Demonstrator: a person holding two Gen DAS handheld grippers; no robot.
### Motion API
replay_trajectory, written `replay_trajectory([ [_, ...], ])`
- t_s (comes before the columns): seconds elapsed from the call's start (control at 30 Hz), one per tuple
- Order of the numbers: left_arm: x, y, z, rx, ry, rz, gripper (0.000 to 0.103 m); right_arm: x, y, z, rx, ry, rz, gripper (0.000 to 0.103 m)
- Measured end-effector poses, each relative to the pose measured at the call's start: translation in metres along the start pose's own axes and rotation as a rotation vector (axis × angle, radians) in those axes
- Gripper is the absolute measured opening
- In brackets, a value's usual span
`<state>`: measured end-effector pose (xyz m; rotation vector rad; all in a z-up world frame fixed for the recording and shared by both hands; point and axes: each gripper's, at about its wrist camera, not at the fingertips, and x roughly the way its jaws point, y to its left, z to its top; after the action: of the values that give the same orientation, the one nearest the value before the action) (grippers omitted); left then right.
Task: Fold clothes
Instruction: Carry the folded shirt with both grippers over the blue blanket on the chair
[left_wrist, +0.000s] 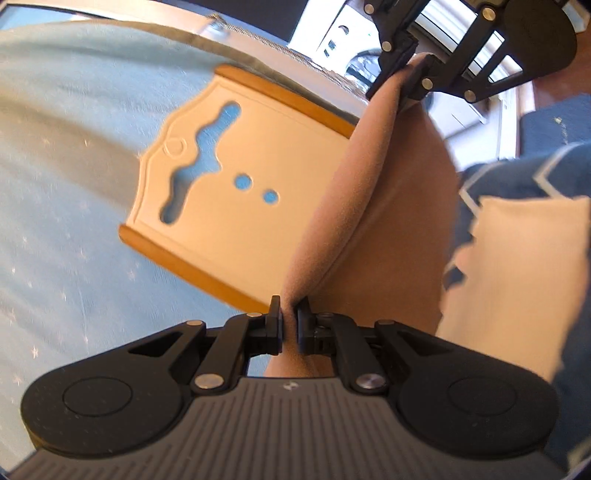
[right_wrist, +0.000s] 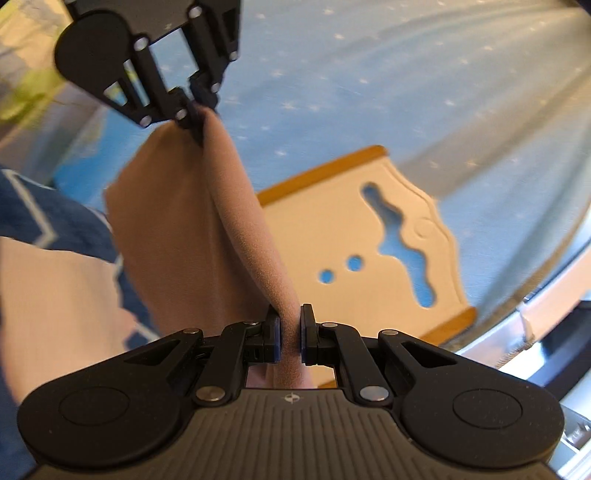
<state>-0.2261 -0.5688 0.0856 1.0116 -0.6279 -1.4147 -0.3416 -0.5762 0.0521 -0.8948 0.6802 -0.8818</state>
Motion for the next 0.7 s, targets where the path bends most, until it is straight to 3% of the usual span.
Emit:
replay_trajectory([
  [0.1,0.015,-0.039,-0.020,-0.020,0.037,-0.126,0.006,0.000,0.037,-0.033,0.027,0.072,0.105,0.008],
  [0.27,0.028,-0.134,-0.054,0.071,0.115,-0.324,0.006,0.004,0.113,-0.079,0.012,0.200,0.290,0.006],
  [0.33,0.027,-0.143,-0.060,0.066,0.120,-0.328,0.007,-0.003,0.120,-0.085,0.004,0.202,0.301,0.008],
  [0.47,0.022,-0.141,-0.068,0.058,0.118,-0.296,0.014,-0.019,0.123,-0.091,-0.029,0.201,0.281,0.030],
  [0.63,0.022,-0.140,-0.078,0.123,0.128,-0.260,0.019,-0.030,0.121,-0.091,-0.038,0.216,0.273,0.029],
  [0.7,0.024,-0.141,-0.079,0.132,0.133,-0.277,0.006,-0.020,0.118,-0.090,-0.027,0.230,0.287,0.017],
])
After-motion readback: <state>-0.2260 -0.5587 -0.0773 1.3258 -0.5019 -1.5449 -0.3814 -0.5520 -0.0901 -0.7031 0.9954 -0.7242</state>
